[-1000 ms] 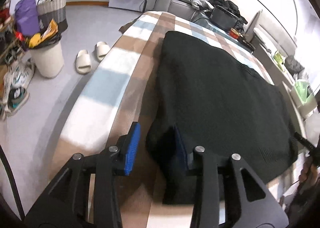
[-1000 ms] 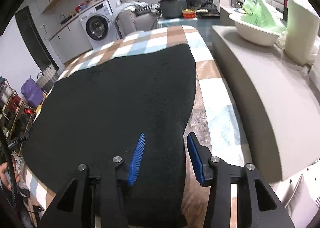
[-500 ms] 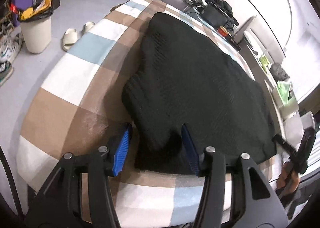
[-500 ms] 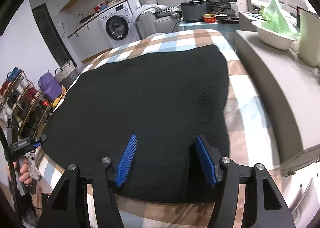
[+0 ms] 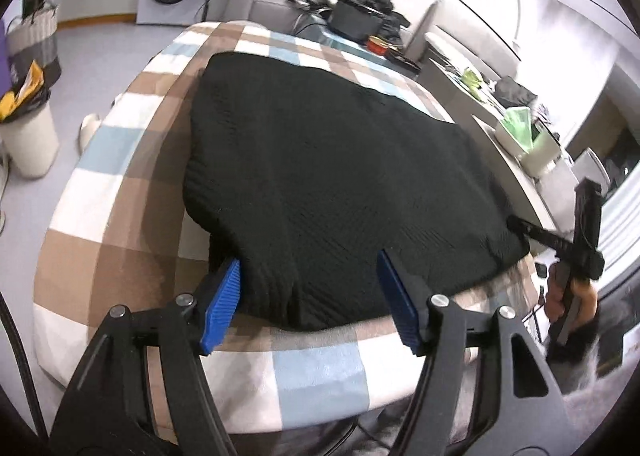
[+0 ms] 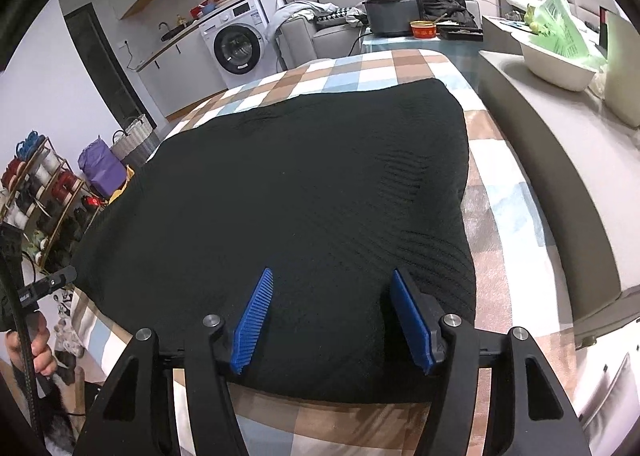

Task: Fold small clothes
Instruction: 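Release the edge and open both grippers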

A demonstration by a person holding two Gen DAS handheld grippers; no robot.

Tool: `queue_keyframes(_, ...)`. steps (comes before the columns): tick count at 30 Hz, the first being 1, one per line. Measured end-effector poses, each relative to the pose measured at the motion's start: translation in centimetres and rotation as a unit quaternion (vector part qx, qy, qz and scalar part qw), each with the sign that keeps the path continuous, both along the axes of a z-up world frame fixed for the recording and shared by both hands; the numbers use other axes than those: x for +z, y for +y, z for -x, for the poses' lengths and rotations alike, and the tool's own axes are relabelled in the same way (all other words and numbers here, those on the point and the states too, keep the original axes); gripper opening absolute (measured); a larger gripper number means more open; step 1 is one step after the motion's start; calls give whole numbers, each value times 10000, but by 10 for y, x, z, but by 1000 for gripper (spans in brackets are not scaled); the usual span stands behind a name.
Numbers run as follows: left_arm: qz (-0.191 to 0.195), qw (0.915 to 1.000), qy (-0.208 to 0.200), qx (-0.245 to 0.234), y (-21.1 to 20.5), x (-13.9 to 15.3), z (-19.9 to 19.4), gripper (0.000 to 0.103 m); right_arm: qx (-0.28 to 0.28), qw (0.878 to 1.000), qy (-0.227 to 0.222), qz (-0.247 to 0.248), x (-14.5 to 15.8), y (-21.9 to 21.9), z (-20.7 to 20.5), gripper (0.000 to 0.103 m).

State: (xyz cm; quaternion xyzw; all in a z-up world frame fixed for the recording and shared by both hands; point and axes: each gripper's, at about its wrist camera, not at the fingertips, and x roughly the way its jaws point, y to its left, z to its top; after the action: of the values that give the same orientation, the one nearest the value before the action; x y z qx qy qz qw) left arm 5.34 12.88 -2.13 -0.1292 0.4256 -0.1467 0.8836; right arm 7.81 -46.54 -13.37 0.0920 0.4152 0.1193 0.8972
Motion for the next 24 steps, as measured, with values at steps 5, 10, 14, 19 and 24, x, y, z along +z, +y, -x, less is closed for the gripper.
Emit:
queue_keyframes(5,100,9991,31,400,38,-2,1,63,-105,9999,7,-7,0,-6,1,63)
queue_keyframes(10,-28,9934,121,1140,89,-18,-3,63,-141,9999,0,29,1,-7,1,63)
queue_keyframes(14,-651,9897,286,1246,97,-32,-6,59,-96,9999,10,49,2,-5,1,63)
queue_keyframes(19,-972,9934,23,616,68,-28,-1,57,-71,9999,54,84,1,-2,0,63)
queue_keyframes(24,-425,9979,-55,479,61,-23,-5,57,-49,9999,71,90,0,1,-2,63)
